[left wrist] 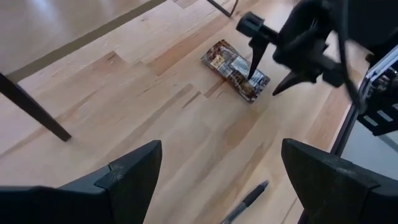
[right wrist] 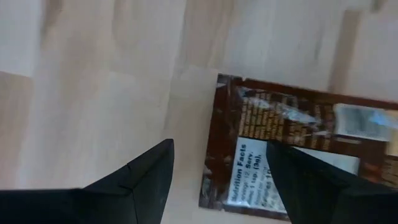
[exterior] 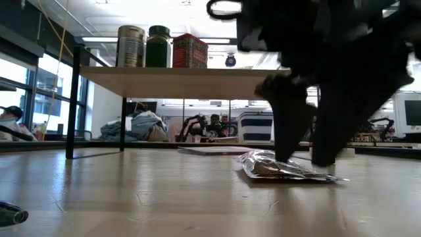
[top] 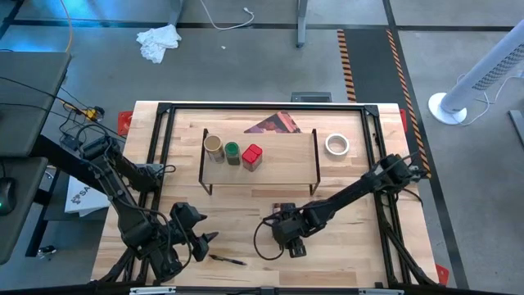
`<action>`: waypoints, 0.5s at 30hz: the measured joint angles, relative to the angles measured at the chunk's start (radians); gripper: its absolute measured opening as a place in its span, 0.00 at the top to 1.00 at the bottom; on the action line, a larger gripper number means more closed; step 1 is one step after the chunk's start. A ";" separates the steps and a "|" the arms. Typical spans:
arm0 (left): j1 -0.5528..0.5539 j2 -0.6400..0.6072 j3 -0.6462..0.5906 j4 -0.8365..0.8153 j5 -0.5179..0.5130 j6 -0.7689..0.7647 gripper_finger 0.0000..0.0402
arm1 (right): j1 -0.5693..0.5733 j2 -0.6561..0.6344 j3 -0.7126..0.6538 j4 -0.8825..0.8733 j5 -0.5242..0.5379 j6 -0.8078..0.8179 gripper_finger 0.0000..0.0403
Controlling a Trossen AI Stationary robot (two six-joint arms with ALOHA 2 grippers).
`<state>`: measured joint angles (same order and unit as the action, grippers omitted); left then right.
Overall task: Shelf spices
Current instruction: Put the orange seasoning pack on the shelf
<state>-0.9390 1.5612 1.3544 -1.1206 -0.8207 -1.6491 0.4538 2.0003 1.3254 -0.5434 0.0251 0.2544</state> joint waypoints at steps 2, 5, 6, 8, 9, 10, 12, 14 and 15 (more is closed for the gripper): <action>0.005 0.000 0.000 -0.002 0.009 -0.025 0.19 | 0.000 0.023 0.001 0.002 0.001 0.003 0.37; 0.012 0.000 0.000 -0.002 0.016 -0.067 0.19 | -0.001 0.050 0.007 0.009 0.005 0.003 0.37; 0.013 0.000 0.000 -0.001 0.016 -0.080 0.19 | -0.001 0.058 0.007 0.009 0.007 0.003 0.37; 0.017 0.000 0.000 -0.002 0.018 -0.103 0.19 | -0.001 0.071 0.007 0.009 0.009 0.003 0.39; 0.019 0.000 0.000 -0.002 0.021 -0.111 0.19 | -0.001 0.073 0.007 0.007 0.009 0.000 0.41; 0.023 0.000 0.000 -0.002 0.025 -0.117 0.19 | -0.001 0.075 0.007 0.005 0.013 -0.007 0.44; 0.026 0.000 0.000 -0.002 0.027 -0.129 0.19 | -0.001 0.079 0.007 -0.002 0.031 -0.027 0.54; 0.033 0.000 0.000 -0.001 0.026 -0.131 0.19 | 0.000 0.080 0.006 -0.010 0.049 -0.041 0.66; 0.037 0.000 0.000 0.000 0.026 -0.131 0.19 | 0.000 0.080 0.006 -0.013 0.050 -0.049 0.72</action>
<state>-0.9021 1.5612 1.3544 -1.1210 -0.7944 -1.7802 0.4541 2.0804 1.3319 -0.5560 0.0755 0.2057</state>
